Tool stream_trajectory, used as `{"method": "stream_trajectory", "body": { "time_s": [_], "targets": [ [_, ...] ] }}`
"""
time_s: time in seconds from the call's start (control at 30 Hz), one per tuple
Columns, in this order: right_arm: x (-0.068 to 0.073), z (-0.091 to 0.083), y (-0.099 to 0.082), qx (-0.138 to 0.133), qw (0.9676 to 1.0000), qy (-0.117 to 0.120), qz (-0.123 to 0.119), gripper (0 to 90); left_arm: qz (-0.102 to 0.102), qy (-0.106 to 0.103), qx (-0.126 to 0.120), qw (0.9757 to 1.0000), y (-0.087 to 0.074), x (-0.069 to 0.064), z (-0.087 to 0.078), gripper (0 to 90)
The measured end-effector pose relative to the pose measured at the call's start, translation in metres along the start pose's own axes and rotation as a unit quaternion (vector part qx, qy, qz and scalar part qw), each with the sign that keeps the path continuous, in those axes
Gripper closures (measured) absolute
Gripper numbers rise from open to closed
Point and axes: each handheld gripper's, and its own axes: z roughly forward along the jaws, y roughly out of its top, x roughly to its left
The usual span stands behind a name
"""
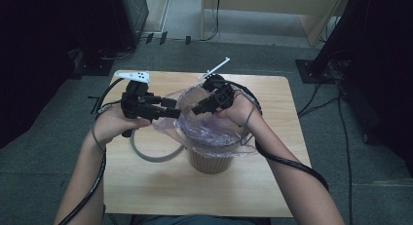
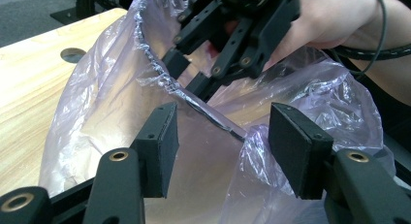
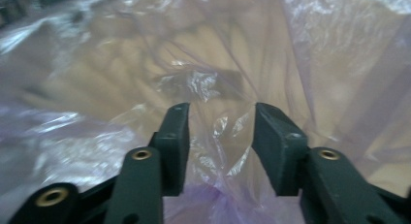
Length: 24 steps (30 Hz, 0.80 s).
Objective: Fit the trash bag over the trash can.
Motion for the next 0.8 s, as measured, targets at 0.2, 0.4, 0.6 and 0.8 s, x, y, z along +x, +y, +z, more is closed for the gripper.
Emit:
{"method": "stream_trajectory", "body": {
  "time_s": [0.2, 0.4, 0.6, 0.8],
  "targets": [
    [-0.002, 0.013, -0.001, -0.006, 1.0000, 0.005, 0.001, 36.9, -0.001, -0.001, -0.001, 1.0000, 0.000, 0.001, 0.000, 43.9],
    [0.006, 0.011, -0.001, -0.018, 0.9998, 0.009, -0.004, 27.5, -0.002, -0.001, -0.001, 1.0000, -0.001, 0.002, 0.000, 43.5],
    [0.019, -0.014, 0.001, -0.040, 0.9988, 0.010, -0.027, 27.9, -0.004, 0.001, -0.002, 1.0000, -0.001, 0.002, 0.000, 43.1],
    [0.039, -0.027, -0.006, -0.037, 0.9973, 0.032, -0.054, 49.3, -0.006, 0.001, -0.002, 1.0000, 0.000, 0.002, 0.000, 43.0]
  ]
}}
